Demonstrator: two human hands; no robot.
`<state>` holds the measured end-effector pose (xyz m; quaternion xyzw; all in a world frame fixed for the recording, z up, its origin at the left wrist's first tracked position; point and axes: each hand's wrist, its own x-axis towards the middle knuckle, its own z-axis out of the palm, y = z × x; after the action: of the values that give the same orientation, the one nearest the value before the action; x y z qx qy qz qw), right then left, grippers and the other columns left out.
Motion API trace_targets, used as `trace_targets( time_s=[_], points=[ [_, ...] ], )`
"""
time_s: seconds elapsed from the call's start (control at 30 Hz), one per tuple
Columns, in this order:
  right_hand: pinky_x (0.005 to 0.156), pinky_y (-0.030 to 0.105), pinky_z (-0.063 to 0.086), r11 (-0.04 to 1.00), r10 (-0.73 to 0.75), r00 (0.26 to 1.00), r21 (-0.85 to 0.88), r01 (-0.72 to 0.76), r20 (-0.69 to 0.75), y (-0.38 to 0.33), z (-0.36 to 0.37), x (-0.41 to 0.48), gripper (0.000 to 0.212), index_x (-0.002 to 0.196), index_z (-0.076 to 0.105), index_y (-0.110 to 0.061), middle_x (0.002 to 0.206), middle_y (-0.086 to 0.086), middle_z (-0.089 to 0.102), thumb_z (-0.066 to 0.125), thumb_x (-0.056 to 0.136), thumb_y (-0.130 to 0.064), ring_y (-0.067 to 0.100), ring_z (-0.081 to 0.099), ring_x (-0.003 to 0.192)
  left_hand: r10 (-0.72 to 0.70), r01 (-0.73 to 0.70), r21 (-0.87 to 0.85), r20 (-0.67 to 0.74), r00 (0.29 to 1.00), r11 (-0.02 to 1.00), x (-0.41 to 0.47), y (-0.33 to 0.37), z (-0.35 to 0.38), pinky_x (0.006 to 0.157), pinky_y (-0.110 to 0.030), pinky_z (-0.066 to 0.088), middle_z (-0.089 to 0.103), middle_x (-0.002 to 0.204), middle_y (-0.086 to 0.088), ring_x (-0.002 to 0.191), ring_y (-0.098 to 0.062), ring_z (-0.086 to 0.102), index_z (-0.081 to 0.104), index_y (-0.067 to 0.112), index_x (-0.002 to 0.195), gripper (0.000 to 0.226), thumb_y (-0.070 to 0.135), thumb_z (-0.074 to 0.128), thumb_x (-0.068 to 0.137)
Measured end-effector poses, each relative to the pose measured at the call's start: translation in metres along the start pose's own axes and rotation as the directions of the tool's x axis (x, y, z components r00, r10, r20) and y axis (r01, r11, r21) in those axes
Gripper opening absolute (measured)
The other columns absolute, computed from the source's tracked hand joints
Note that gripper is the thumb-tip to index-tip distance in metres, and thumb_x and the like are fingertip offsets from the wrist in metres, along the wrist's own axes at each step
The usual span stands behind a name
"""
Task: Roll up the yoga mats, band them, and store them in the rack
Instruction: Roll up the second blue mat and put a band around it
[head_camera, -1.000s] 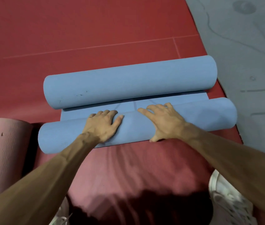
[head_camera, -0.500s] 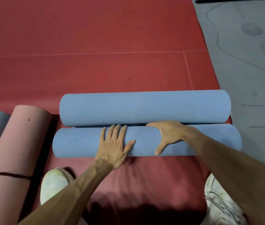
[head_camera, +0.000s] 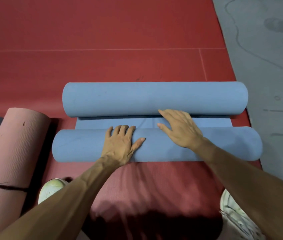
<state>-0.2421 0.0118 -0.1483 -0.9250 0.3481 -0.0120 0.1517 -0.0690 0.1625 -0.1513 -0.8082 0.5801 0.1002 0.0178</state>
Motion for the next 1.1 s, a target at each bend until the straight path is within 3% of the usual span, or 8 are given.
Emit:
trace_targets(
  time_s=[0.13,0.23,0.4,0.67,0.77,0.87,0.97,1.1],
  points=[
    [0.117,0.044,0.018,0.996,0.090,0.991,-0.007,-0.091,-0.098,0.003,0.003,0.014,0.061,0.144,0.043,-0.020,0.148,-0.004,0.044,0.025,0.096,-0.052,0.020,0.033,0.140,0.006,-0.006,-0.030,-0.003,1.000,1.000,0.026,-0.005,-0.006,0.111,-0.035,0.020,0.040,0.145,0.004,0.134,-0.016,0.035,0.041,0.032,0.138,0.090,0.074,-0.007,0.075],
    [0.119,0.043,0.012,0.993,0.120,0.989,-0.009,-0.121,-0.084,0.005,0.004,0.022,0.052,0.147,0.037,-0.022,0.152,-0.005,0.037,0.036,0.101,-0.044,0.018,0.024,0.145,-0.008,0.009,-0.052,0.002,1.000,0.999,0.041,-0.007,-0.011,0.120,-0.038,0.005,0.012,0.160,0.001,0.147,-0.015,0.007,0.026,0.032,0.149,0.089,0.075,-0.005,0.078],
    [0.118,0.044,0.014,0.993,0.120,0.984,-0.002,-0.121,-0.133,0.012,0.004,0.035,0.049,0.145,0.042,-0.020,0.153,-0.001,0.037,0.041,0.100,-0.041,0.020,0.025,0.144,-0.016,0.022,-0.092,0.059,0.998,0.995,0.069,-0.011,-0.016,0.120,-0.038,-0.001,-0.005,0.161,0.005,0.147,-0.011,-0.009,0.015,0.029,0.152,0.066,0.061,0.012,0.095],
    [0.077,0.043,0.045,0.989,0.099,0.928,-0.069,-0.133,-0.360,0.001,0.008,0.028,0.042,0.109,0.066,-0.011,0.099,0.009,0.063,0.040,0.090,-0.038,0.032,0.058,0.089,-0.023,0.029,-0.196,0.028,0.999,0.980,0.114,-0.023,-0.021,0.120,-0.037,0.003,-0.008,0.161,0.005,0.147,-0.010,-0.011,0.020,0.026,0.152,0.057,0.051,0.021,0.100],
    [0.081,0.043,0.045,0.989,0.061,0.913,-0.097,-0.109,-0.403,-0.001,0.014,0.012,0.042,0.113,0.066,-0.011,0.100,0.008,0.062,0.041,0.093,-0.037,0.032,0.058,0.091,-0.016,0.018,-0.217,0.011,1.000,0.976,0.127,-0.027,-0.022,0.120,-0.041,0.004,-0.008,0.161,0.005,0.147,-0.011,-0.011,0.020,0.025,0.152,0.056,0.047,0.024,0.101],
    [0.100,0.050,0.039,0.986,-0.039,0.928,-0.167,-0.025,-0.371,0.005,0.021,-0.002,0.064,0.127,0.059,-0.009,0.119,0.015,0.060,0.046,0.089,-0.058,0.035,0.056,0.110,-0.017,0.008,-0.179,-0.044,0.999,0.984,0.133,-0.028,-0.021,0.119,-0.043,0.005,0.000,0.161,-0.001,0.148,-0.018,-0.004,0.022,0.026,0.151,0.054,0.043,0.028,0.100],
    [0.106,0.060,0.031,0.956,-0.083,0.988,-0.289,0.043,-0.127,0.011,0.019,0.000,0.116,0.142,0.044,-0.013,0.134,0.016,0.052,0.062,0.052,-0.083,0.035,0.048,0.126,-0.026,0.009,-0.108,-0.162,0.986,0.994,0.132,-0.025,-0.022,0.109,-0.041,0.022,0.029,0.145,-0.011,0.129,-0.031,0.028,0.037,0.024,0.144,0.050,0.039,0.035,0.096],
    [0.095,0.056,0.037,0.944,-0.024,0.998,-0.331,0.005,-0.051,0.009,0.014,0.011,0.131,0.134,0.051,-0.015,0.121,0.012,0.057,0.084,0.019,-0.067,0.031,0.056,0.109,-0.055,0.045,-0.072,-0.144,0.988,0.996,0.129,-0.022,-0.026,0.095,-0.040,0.033,0.040,0.127,-0.008,0.107,-0.028,0.040,0.038,0.027,0.144,0.047,0.034,0.034,0.098]
  ],
)
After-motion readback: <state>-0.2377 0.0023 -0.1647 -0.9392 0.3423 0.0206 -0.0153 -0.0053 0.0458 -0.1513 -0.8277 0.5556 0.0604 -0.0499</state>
